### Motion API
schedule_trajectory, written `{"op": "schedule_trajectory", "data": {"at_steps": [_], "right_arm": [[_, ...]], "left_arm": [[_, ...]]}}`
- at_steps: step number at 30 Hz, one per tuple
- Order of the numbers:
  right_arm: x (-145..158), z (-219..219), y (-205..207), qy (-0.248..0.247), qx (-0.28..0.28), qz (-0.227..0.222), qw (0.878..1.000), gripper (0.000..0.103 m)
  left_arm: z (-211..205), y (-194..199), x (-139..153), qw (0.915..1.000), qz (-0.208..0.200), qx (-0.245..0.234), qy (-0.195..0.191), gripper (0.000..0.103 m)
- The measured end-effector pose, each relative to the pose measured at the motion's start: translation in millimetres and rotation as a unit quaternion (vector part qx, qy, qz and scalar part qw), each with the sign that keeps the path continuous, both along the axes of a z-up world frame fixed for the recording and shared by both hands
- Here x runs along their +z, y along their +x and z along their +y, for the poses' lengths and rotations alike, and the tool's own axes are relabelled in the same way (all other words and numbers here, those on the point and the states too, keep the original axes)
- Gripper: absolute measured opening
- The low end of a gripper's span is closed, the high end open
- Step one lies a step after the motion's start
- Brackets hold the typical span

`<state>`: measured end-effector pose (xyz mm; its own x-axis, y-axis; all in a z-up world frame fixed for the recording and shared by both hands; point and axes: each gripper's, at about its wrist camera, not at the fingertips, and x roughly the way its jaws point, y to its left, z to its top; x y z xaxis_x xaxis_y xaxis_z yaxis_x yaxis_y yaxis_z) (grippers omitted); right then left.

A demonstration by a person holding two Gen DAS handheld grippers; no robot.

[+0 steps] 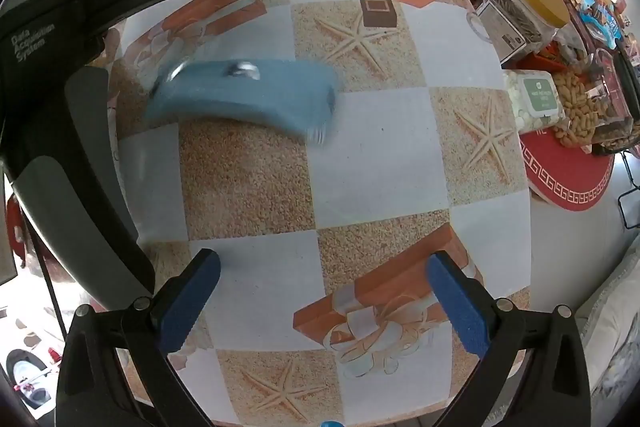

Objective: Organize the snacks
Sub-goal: 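Move both tools over the snacks toward the red and light-blue bars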

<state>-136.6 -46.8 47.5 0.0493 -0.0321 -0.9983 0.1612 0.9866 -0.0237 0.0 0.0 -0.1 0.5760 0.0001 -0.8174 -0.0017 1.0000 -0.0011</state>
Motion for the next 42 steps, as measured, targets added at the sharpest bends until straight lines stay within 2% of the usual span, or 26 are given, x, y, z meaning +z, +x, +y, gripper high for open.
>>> {"op": "schedule_trajectory", "data": {"at_steps": [17,27,29,33,35,37,40,42], "right_arm": [[1.3,0.4,-2.2,-0.002,0.001,-0.004,1.000,0.103],[-3.0,-6.9,-16.7,0.019,-0.006,0.095,0.995,0.103],[-1.0,-6.8,-17.4,0.018,-0.008,0.097,0.995,0.103],[-2.1,-3.6,-17.1,0.010,-0.005,0.062,0.998,0.103],[-1.6,-3.1,-16.0,0.009,-0.003,0.059,0.998,0.103],[-1.8,-1.5,-17.2,-0.002,-0.001,0.058,0.998,0.103],[-2.3,-1.4,-16.3,-0.003,0.000,0.061,0.998,0.103],[-3.1,-4.5,-15.4,-0.002,-0.002,0.065,0.998,0.103]], "left_arm": [[0.1,-0.1,-0.1,1.0000,0.000,0.000,0.000,0.103],[0.0,-0.1,-0.1,1.0000,0.000,0.000,0.000,0.103],[0.0,-0.1,-0.1,1.0000,0.000,0.000,0.000,0.103],[0.0,0.1,0.0,1.0000,0.000,0.000,0.000,0.103],[0.3,-0.3,-0.1,1.0000,0.001,0.004,-0.001,0.103],[-0.6,1.2,1.3,0.9996,0.025,0.011,0.001,0.103],[1.0,22.6,3.7,0.9921,0.124,-0.022,0.001,0.103],[1.3,26.1,4.0,0.9880,0.152,-0.023,0.004,0.103]]}}
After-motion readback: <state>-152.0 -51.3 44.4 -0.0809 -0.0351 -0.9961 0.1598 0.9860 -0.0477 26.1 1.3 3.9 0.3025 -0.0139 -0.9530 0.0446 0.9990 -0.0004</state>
